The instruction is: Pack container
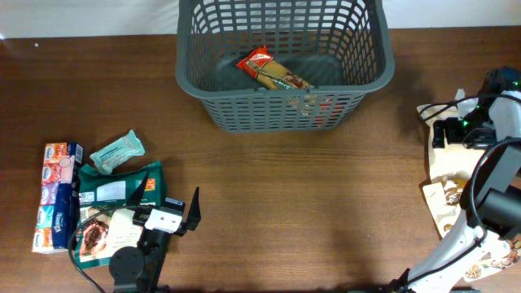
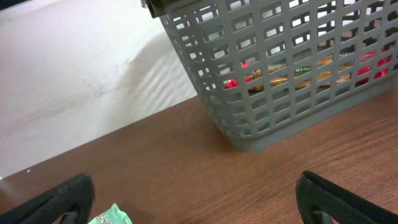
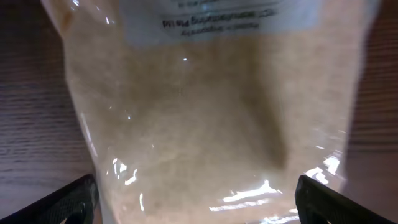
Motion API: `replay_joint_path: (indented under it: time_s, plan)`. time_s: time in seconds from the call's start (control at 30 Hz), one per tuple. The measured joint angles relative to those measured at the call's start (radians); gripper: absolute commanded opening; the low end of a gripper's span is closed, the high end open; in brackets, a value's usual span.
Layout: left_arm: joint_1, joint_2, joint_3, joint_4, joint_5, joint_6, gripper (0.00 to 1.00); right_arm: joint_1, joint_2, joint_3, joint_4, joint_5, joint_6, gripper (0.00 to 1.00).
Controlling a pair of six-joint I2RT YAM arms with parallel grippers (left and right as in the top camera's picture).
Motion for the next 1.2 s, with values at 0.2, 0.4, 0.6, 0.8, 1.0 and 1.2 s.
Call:
replay_joint_path:
  time_s: [0.2, 0.4, 0.6, 0.8, 1.0, 1.2]
  plan:
    - [0.000, 0.000, 0.000, 0.000, 0.000, 0.000, 0.99, 0.000, 0.026, 0.000, 0.001, -0.005, 0.000, 0.99]
    - [0.000, 0.000, 0.000, 0.000, 0.000, 0.000, 0.99, 0.000, 0.027, 0.000, 0.001, -0.004, 0.000, 0.99]
    - [0.000, 0.000, 0.000, 0.000, 0.000, 0.000, 0.99, 0.000, 0.027, 0.000, 0.001, -0.005, 0.001, 0.99]
    - [0.000, 0.000, 0.000, 0.000, 0.000, 0.000, 0.99, 0.000, 0.029, 0.001, 0.005, -0.008, -0.001, 0.84]
    - [0.000, 0.000, 0.000, 0.000, 0.000, 0.000, 0.99, 0.000, 0.034, 0.004, 0.008, -0.016, 0.004, 0.70]
    - [0.000, 0.000, 0.000, 0.000, 0.000, 0.000, 0.99, 0.000, 0.034, 0.005, 0.010, -0.032, 0.005, 0.23]
